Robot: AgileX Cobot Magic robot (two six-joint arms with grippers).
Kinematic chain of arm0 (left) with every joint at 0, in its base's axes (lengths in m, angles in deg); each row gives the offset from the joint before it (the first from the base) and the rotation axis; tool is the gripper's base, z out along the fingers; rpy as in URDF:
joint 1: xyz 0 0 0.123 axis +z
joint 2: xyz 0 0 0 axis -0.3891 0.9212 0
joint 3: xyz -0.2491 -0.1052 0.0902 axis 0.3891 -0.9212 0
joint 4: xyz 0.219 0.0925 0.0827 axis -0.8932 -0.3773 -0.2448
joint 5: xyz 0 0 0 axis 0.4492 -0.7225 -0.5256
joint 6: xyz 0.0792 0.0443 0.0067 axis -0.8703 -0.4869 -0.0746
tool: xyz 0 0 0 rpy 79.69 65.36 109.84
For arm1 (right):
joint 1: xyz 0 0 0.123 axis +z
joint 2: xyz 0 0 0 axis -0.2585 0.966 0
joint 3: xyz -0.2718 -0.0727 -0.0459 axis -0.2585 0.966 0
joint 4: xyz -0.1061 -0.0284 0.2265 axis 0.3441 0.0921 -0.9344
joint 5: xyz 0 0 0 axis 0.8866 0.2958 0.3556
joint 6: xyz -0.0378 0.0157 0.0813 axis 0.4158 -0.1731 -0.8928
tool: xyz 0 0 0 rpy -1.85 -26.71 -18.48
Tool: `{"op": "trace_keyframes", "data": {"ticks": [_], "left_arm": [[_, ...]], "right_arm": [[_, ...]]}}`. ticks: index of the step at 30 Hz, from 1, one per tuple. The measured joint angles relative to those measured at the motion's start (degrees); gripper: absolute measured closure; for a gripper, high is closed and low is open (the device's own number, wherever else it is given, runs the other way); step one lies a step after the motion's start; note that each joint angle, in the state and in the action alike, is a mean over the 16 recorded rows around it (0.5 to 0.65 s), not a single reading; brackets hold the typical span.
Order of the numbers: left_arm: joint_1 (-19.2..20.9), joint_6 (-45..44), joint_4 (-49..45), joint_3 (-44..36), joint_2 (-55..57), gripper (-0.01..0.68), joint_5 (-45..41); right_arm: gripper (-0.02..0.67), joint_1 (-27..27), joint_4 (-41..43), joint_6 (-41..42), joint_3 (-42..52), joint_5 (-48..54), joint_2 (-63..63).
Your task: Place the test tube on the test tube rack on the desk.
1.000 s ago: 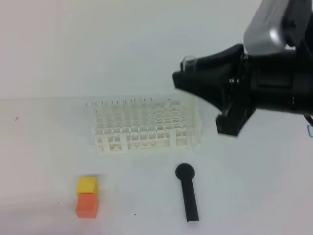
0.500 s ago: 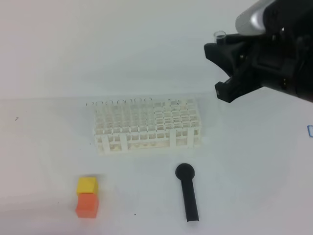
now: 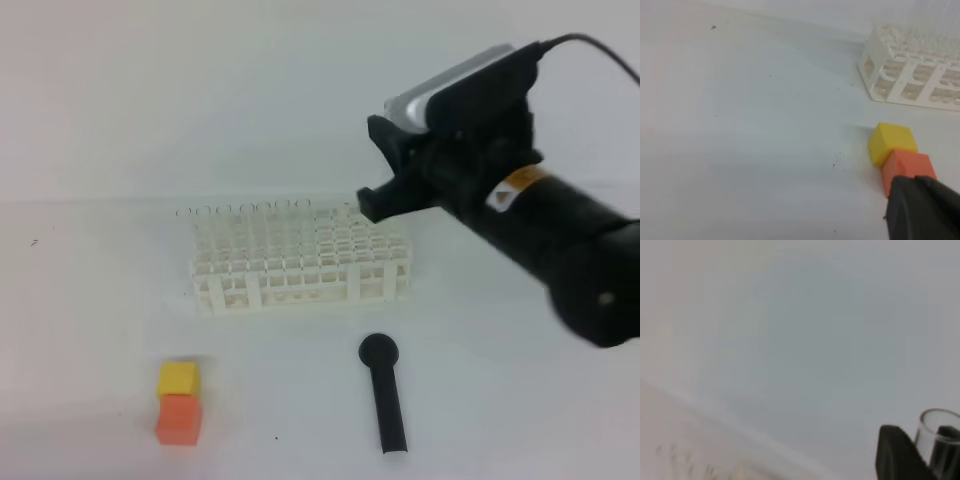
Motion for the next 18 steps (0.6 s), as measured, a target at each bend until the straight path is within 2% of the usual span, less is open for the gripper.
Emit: {"op": "trace_keyframes", "data": {"ticks": [8, 18], "left_arm": [[0.0, 0.0, 0.0, 0.0, 0.0, 0.673, 0.0], [0.0, 0.0, 0.09, 0.0, 0.0, 0.673, 0.0]], "right_arm": [[0.524, 2.58, 2.6, -4.51, -2.77, -14.32, 11.96], [0.524, 3.47, 1.67, -8.93, -6.22, -18.16, 19.03]]}}
